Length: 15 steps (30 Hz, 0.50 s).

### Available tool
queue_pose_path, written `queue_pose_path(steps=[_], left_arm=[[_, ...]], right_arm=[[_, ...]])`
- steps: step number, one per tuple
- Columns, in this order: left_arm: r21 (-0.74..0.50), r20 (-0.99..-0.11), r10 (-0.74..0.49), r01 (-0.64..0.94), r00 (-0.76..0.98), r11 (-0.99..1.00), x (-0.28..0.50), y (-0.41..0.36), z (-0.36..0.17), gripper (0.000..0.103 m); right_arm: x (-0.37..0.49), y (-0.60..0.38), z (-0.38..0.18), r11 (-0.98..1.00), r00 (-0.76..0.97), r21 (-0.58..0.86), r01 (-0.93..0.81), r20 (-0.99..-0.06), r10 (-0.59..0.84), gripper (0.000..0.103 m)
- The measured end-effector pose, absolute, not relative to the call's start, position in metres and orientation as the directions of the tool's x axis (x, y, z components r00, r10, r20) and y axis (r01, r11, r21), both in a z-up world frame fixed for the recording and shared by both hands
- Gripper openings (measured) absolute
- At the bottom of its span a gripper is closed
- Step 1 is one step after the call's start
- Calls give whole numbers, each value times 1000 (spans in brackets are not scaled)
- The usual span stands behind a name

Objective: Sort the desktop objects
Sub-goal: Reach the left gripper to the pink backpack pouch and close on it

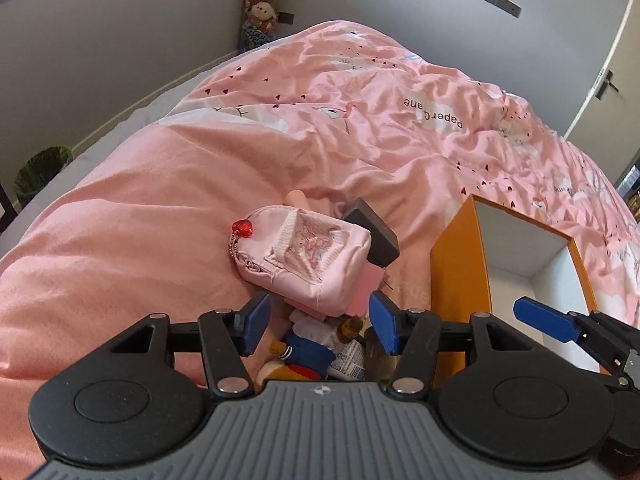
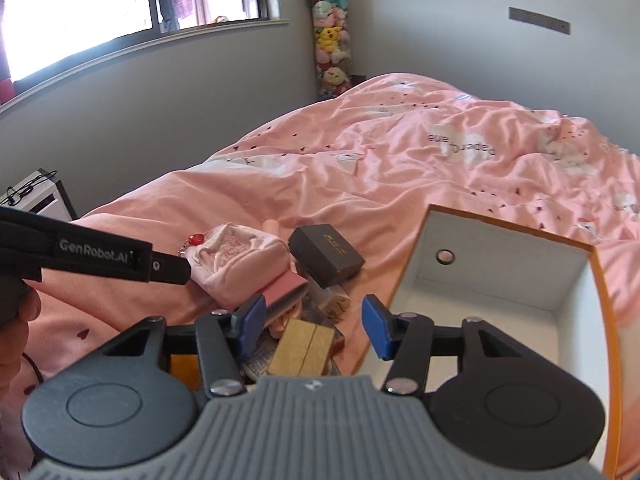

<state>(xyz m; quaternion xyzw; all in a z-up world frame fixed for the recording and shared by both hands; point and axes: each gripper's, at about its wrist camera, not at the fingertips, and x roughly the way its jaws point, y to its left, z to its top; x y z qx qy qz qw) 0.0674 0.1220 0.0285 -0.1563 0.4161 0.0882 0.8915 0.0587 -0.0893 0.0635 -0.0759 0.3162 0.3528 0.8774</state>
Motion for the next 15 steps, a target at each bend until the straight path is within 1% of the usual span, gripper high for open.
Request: queue_pose_path(steps=[7,10,12,15], left_arm=[[-340,-790,-24,-405,612,849,87,164,13,67],[-419,-789,-58,-467,611,779,91,180,2,67],[-464,-785,-96,-479,612,745,95,186,-5,68],[-467,-797,-93,-512,597,721,101,188,-14,68]], right_arm=[[96,-61,65,682,468,135,-718,-631,618,47],[105,-47,60,665,443,130,-736,-651,617,40],[113,-39,54,663,428,130,-737,-670,607,35],[125,-30,43,665,405,135,-735,-699,589,33]])
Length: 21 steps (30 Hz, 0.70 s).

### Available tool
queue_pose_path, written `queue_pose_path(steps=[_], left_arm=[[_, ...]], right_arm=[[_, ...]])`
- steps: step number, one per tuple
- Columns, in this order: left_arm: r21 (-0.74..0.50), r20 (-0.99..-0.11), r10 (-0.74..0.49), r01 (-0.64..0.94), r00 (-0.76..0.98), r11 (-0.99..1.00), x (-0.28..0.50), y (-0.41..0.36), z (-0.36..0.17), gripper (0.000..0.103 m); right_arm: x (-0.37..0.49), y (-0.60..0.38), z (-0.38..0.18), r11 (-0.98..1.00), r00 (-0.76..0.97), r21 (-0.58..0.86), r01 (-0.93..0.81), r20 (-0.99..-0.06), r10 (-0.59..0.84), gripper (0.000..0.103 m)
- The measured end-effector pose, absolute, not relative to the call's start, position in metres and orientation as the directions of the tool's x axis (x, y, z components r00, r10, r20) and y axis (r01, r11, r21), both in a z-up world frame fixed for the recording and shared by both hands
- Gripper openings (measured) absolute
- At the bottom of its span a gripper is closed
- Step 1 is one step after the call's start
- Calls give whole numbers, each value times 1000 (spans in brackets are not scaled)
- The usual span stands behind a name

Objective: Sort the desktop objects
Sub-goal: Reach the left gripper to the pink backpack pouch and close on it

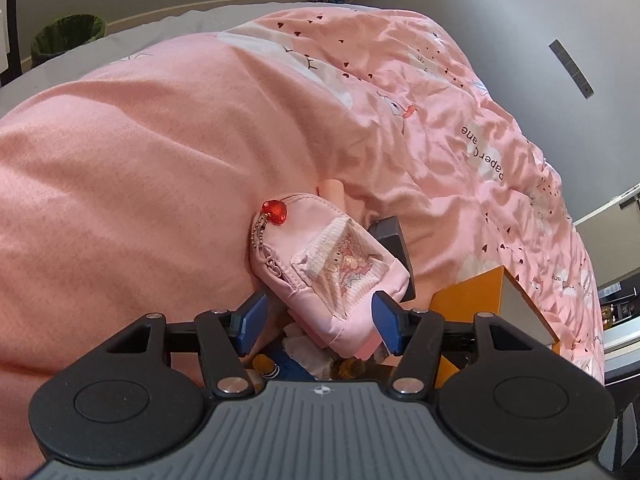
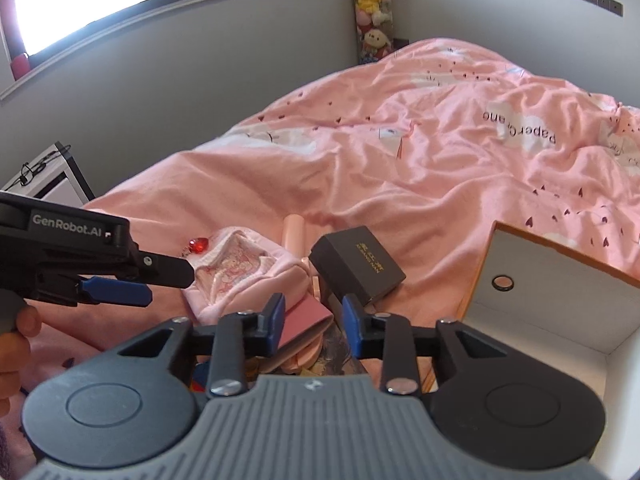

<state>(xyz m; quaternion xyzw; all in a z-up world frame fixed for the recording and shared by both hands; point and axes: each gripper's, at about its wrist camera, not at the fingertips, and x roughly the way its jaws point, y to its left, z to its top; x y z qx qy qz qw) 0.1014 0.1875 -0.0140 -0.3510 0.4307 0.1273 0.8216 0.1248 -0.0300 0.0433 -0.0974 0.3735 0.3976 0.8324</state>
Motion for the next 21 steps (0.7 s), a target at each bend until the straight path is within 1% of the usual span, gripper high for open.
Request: queue_pose_path(steps=[7,10,11,12,13,14,18,21], left_arm=[[-467,-819,-106,-550,563,692,117,187,-34,68],[-473,-822,-115,-556,558,684,122,187,-41,68],[-467,-826,-109,-563,553,682,123,187,-43,66],[-464,-828,-107,-566,550,681,125,188,-44,59],[-466,-827,-106,-567,552,679,124,189,-46,56],[-461,-828,-96,-573,553,678,124,190,-46,47],[-472,-808,-86,-553,583,686,122,194,-43,35],[-457,-793,-66,-521,605,721,118,193,-31,30]], right_arm=[[142,-12,29,641,377,101,-761,-736,562,32],[149,-7,23,627,349,110,-771,-751,561,32],[151,-5,21,620,336,115,-776,-756,561,32],[152,-4,20,614,326,118,-781,-760,562,33],[154,-3,18,610,320,119,-784,-764,560,33],[155,-3,18,607,316,118,-786,-767,559,33],[156,0,15,585,294,108,-804,-783,548,34],[153,1,17,556,264,119,-822,-786,559,34]])
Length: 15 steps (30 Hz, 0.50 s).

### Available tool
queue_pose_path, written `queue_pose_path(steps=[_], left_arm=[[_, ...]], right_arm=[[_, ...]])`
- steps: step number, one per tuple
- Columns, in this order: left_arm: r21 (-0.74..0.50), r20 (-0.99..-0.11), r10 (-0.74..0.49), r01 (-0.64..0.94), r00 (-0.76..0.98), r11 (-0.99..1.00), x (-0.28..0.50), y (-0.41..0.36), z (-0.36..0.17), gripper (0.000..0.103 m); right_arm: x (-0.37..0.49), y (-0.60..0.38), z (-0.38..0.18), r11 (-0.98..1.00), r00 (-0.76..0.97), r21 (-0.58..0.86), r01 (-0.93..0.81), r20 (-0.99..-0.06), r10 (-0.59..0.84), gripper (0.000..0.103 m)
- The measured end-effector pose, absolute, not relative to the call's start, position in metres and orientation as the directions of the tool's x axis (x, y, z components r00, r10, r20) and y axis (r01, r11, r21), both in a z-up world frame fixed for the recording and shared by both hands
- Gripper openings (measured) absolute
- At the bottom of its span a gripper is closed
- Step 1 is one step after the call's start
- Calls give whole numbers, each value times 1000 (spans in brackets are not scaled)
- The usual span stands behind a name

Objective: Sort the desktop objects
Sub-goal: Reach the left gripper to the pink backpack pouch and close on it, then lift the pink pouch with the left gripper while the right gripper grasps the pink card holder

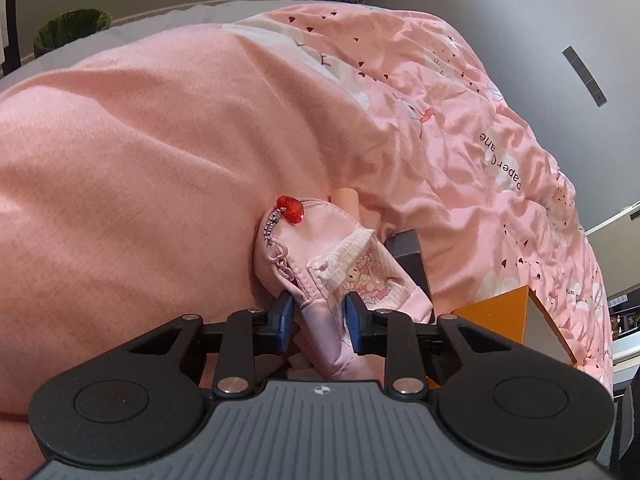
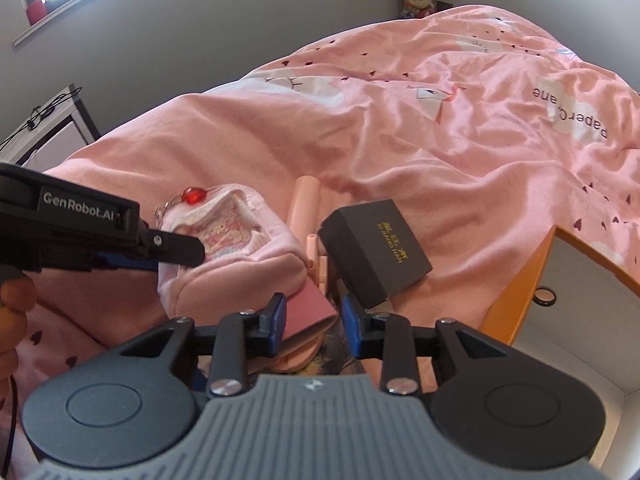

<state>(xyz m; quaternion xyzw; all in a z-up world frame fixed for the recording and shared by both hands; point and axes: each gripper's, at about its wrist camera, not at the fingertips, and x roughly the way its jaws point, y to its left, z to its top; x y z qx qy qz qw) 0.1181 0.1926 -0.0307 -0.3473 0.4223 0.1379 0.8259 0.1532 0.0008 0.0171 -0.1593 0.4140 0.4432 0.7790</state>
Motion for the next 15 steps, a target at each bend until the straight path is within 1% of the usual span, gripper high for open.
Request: queue_pose_path(steps=[3,5,8,10,12,14,15], left_arm=[[-428,-782,-41,-488,622,760,112,195,-12,29],[-375,-789,-12,-466,614,801,108,194,2,29],[-328,-803,-4,-437,596,838,101,193,15,29],[-278,-813,26,-428,581,860,96,192,21,29],[-209,-819,73,-415,569,886,90,188,26,29],[-153,-823,111,-406,557,901,85,186,27,29],[-145,-824,117,-406,554,902,83,186,27,29]], right_arm=[[149,4,21,511,231,129,-850,-780,582,34],[144,9,22,477,206,135,-868,-777,595,34],[133,22,20,420,172,124,-899,-781,600,34],[125,32,16,389,185,74,-918,-789,586,41],[117,40,12,357,192,32,-934,-796,574,51],[111,48,8,331,204,-11,-944,-805,556,57],[108,51,4,322,223,-45,-946,-810,543,58]])
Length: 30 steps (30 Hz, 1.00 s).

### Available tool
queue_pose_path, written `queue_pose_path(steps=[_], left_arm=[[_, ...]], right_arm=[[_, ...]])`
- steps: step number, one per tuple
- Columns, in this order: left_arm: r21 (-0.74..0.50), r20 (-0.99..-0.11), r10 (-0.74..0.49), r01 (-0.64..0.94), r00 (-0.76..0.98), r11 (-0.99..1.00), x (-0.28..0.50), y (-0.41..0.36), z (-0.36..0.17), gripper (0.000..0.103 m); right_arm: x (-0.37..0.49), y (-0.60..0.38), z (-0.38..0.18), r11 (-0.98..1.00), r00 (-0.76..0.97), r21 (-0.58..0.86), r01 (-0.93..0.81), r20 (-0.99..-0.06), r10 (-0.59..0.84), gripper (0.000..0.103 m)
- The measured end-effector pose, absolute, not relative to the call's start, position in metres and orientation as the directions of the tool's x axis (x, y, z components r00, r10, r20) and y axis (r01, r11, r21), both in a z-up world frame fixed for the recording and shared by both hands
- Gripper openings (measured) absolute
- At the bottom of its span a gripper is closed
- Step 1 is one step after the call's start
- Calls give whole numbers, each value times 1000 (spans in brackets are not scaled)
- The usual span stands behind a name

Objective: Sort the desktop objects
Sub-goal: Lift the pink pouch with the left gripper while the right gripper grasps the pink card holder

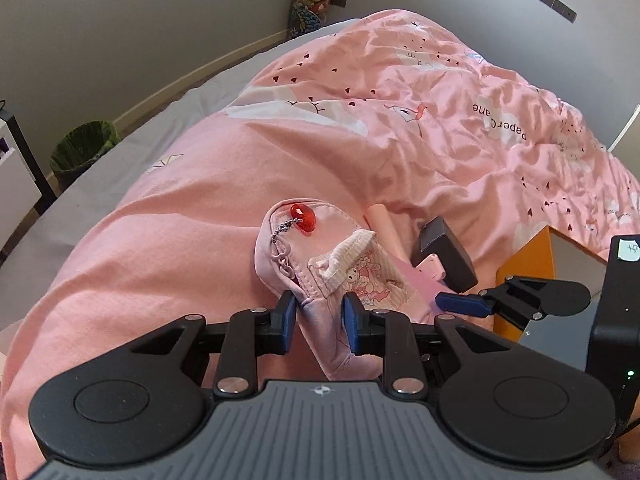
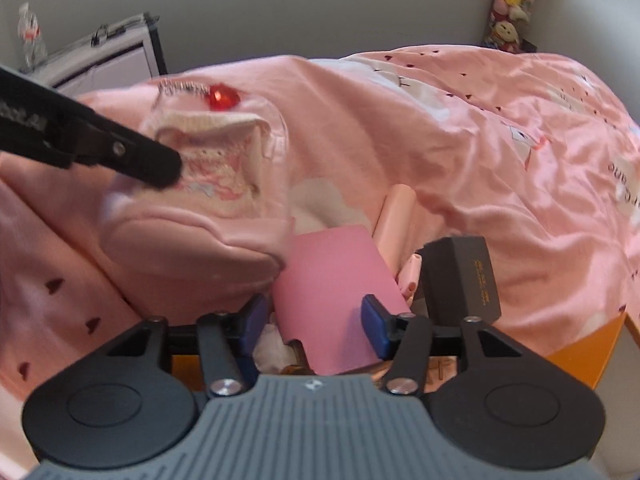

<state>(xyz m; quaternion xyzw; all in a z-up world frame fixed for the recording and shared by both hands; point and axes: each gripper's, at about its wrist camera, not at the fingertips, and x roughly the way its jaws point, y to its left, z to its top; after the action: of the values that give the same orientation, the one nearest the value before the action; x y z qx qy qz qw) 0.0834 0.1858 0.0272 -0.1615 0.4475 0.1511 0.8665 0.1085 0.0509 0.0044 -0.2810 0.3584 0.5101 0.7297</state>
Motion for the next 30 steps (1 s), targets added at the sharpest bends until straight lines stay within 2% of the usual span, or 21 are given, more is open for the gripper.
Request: queue_pose_path(steps=[1,6,10,13,15,18,21,24,28,30], left_arm=[[-144,-825,116,-406,553,903,81,187,26,29],[-145,-826,121,-413,551,899,74,191,21,29],[-160,-824,109,-413,557,897,71,196,20,29],[-160,-821,108,-407,560,899,70,197,20,29],[-161,-819,105,-402,563,901,69,197,21,29],[-161,-816,102,-394,569,905,69,197,22,29],[-155,-811,104,-383,575,910,69,196,23,29],[-127,-813,118,-371,570,920,70,192,21,29],[-91,-816,137,-360,561,928,74,188,18,29],[-80,-817,143,-356,558,931,76,187,18,29]], right_arm=[[106,54,1,314,242,-77,-946,-813,529,58],[91,69,-15,243,328,-235,-941,-811,484,75],[81,80,-30,209,422,-366,-907,-792,442,75],[81,83,-30,228,449,-387,-893,-779,437,69],[82,78,-23,248,437,-362,-899,-778,452,53],[87,70,-5,296,431,-322,-899,-768,473,39],[106,59,10,383,394,-211,-899,-770,502,33],[129,52,17,465,358,-91,-881,-771,527,33],[143,54,9,495,323,-27,-868,-789,523,34],[144,52,11,515,326,-10,-857,-786,526,30]])
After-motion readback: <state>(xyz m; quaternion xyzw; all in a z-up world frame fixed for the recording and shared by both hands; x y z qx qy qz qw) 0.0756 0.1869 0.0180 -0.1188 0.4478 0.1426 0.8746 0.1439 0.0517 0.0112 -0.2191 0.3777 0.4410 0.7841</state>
